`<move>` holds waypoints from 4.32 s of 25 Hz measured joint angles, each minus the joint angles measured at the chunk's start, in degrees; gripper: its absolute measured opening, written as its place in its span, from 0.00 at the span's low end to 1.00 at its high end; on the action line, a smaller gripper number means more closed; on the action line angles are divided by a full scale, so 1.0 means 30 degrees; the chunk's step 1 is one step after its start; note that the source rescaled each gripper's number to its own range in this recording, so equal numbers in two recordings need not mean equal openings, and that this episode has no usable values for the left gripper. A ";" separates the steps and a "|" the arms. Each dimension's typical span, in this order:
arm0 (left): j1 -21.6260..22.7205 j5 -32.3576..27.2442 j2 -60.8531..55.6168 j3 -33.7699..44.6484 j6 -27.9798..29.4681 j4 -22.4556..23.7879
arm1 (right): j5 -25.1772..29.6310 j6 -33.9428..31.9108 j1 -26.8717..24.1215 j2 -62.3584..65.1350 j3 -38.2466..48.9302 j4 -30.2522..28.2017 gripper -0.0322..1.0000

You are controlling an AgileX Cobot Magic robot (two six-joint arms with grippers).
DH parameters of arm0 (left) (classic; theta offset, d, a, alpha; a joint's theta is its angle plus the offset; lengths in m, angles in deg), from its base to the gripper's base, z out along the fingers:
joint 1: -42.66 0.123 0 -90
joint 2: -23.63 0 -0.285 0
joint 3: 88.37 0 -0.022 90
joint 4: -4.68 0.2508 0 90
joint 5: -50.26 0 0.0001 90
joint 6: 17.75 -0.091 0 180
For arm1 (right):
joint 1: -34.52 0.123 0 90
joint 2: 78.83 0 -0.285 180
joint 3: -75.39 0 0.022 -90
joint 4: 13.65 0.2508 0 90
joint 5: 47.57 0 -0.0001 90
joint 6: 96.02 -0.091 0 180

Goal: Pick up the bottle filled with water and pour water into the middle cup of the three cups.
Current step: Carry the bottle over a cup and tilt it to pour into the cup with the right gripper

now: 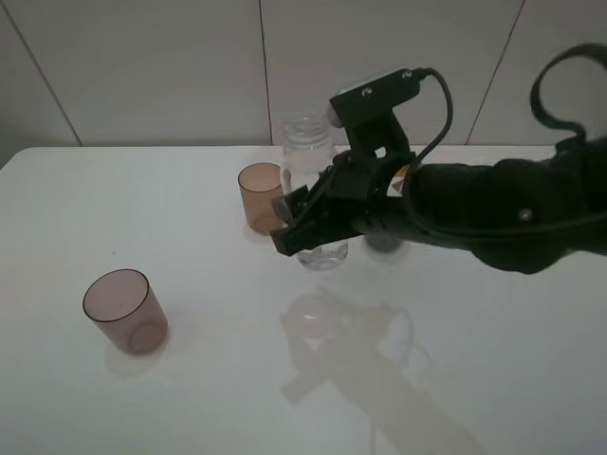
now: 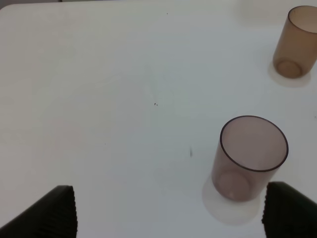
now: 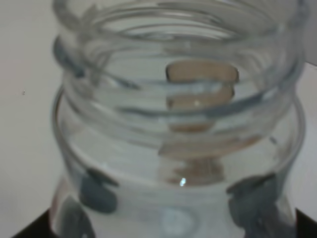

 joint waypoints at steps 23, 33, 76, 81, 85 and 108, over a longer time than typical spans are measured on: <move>0.0000 0.0000 0.0000 0.0000 0.0000 0.0000 | 0.5546 0.0749 -0.5018 -0.5494 -0.8694 -1.1965 0.07; 0.0000 0.0000 0.0000 0.0000 0.0000 0.0000 | 0.5273 0.0749 -0.5310 -0.8049 -1.1354 -1.6988 0.07; 0.0000 0.0000 0.0000 0.0000 0.0000 0.0000 | 0.7766 -0.8489 -0.4301 -1.0304 -1.2921 -3.5718 0.07; 0.0000 0.0000 0.0000 0.0000 0.0000 0.0000 | 0.7988 -1.0756 -0.4301 -1.0304 -1.2921 -3.7923 0.07; 0.0000 0.0000 0.0000 0.0000 0.0000 0.0000 | 0.8161 -1.1899 -0.4173 -1.0304 -1.2921 -3.9107 0.07; 0.0000 0.0000 0.0000 0.0000 0.0000 0.0000 | 0.9064 -1.2105 -0.3241 -1.0651 -1.2716 -4.0563 0.07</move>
